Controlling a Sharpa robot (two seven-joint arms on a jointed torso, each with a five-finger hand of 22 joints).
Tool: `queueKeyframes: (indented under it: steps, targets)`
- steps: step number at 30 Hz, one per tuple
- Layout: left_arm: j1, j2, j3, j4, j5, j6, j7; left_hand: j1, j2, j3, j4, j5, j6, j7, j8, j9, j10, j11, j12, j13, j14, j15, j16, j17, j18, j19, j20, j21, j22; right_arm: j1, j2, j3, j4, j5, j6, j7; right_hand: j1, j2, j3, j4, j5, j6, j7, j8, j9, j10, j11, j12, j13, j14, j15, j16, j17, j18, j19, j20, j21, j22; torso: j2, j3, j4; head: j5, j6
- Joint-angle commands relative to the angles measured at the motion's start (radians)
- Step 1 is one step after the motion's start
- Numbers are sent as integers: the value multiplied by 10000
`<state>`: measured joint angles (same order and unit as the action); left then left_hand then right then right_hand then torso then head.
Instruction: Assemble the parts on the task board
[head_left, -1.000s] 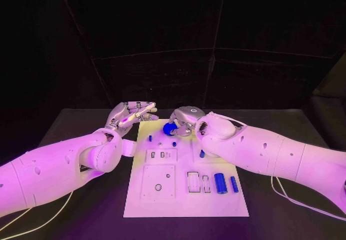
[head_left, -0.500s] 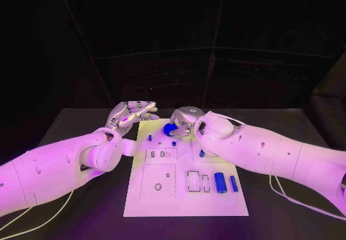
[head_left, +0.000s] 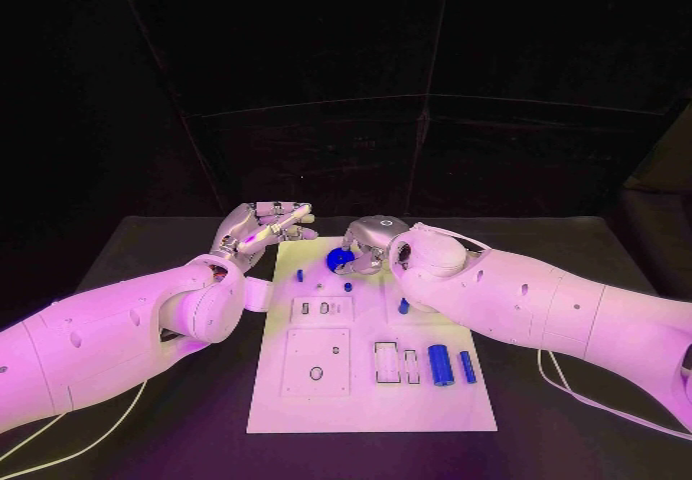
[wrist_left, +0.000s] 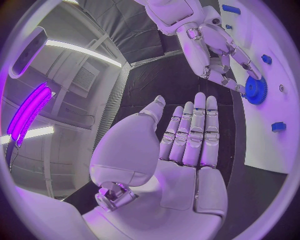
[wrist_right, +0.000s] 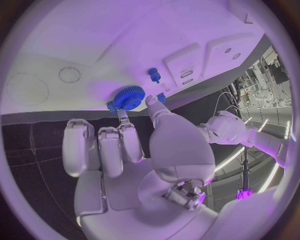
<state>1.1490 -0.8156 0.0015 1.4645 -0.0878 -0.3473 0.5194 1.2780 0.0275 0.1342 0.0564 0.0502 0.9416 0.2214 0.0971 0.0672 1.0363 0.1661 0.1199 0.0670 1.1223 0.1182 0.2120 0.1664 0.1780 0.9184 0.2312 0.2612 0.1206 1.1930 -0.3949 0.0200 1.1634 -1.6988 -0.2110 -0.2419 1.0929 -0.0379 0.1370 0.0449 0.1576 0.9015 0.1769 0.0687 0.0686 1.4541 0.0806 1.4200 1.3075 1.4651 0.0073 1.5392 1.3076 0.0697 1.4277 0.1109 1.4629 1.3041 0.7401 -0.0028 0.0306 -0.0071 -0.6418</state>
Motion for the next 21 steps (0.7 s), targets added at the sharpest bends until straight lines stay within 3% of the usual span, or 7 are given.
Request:
queueKeyframes:
  steps: [1,6,15,21]
  targets:
    - [16,10,11,6,-4,105,34,71,-8,-10,-56,19,76,3,-68,-12,83,3,-60,-16,53,-19,-42,17,61,87,-8,26,-16,19,11,2,-5,132,376,-90,-82,46,-29,111,81,-2,-19,18,10,20,75,-44,1063,863,43,-21,1713,-136,31,74,-45,-7,-1,-1,-1,-10,-5]
    - [16,13,11,0,-4,108,30,73,-5,-7,-61,19,77,7,-73,-13,86,4,-67,-17,54,-19,-47,21,61,88,-9,24,-18,19,-17,2,-3,226,143,-96,-50,153,-26,179,143,0,-20,15,9,51,73,-4,1105,868,41,-12,1736,-142,50,72,-31,25,-1,3,4,-13,1]
    - [16,9,11,-2,-4,108,21,80,5,1,-67,20,75,12,-80,-14,85,7,-75,-18,55,-18,-52,24,61,89,-9,23,-21,20,-111,2,-16,605,392,-162,-68,176,-86,266,172,-98,4,-32,-11,54,91,0,1112,872,50,-4,1754,-147,62,77,-22,44,-1,4,-6,-8,9]
    - [16,4,11,0,-4,112,20,80,5,1,-67,20,75,12,-80,-14,85,7,-75,-18,55,-18,-52,24,61,89,-9,23,-21,19,-281,1,136,842,-45,43,19,255,-86,300,377,-80,1,-9,-1,123,91,90,1203,886,56,19,1814,-165,116,82,22,138,-1,6,-7,-14,0]
